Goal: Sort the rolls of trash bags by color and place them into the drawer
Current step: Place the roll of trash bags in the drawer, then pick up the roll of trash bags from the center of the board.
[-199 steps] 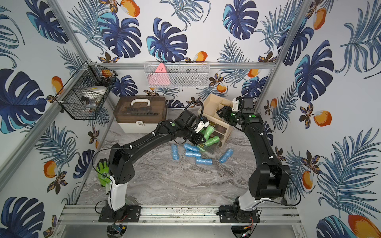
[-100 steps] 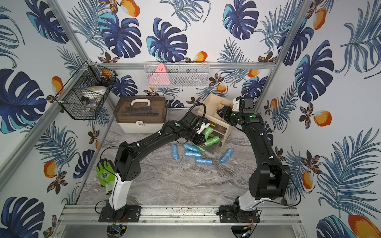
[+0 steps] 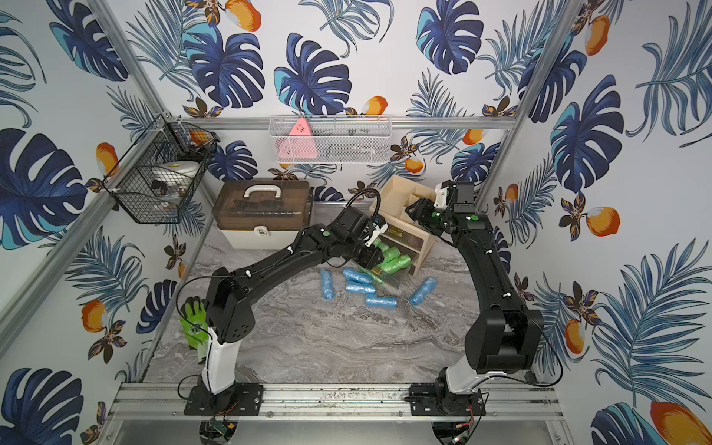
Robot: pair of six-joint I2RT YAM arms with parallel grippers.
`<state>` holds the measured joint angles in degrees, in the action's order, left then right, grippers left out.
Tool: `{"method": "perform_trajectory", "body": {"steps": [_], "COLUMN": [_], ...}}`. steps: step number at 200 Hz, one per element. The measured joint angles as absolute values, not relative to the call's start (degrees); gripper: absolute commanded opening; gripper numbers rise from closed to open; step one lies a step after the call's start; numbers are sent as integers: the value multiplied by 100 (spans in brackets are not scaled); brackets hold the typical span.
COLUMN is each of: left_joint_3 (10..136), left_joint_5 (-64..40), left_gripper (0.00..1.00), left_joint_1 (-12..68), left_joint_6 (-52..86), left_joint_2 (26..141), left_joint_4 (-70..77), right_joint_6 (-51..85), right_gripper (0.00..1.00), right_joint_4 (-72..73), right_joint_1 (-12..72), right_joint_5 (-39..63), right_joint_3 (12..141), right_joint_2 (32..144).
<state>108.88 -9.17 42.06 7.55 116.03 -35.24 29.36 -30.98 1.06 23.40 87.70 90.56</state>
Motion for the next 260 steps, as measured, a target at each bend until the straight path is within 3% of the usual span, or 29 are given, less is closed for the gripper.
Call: {"method": "perform_trajectory", "body": {"steps": [75, 121, 260], "left_joint_3": [9236, 8455, 8954], "left_joint_5": [-659, -655, -2469], "left_gripper": [50, 47, 51], "left_joint_1": [3664, 3055, 2294], "left_joint_6": [1557, 2305, 4152], "left_joint_2": [10173, 9977, 12007], "left_joint_4": [-2749, -2392, -1328], "right_joint_6": [2936, 2952, 2954], "right_gripper": [60, 60, 60], "right_joint_4": [-3081, -3055, -3048], "right_joint_1": [104, 99, 97], "right_joint_5": [2344, 2373, 2403], "right_joint_3": [8750, 8742, 8753], "right_joint_2": [9050, 9054, 9065]}}
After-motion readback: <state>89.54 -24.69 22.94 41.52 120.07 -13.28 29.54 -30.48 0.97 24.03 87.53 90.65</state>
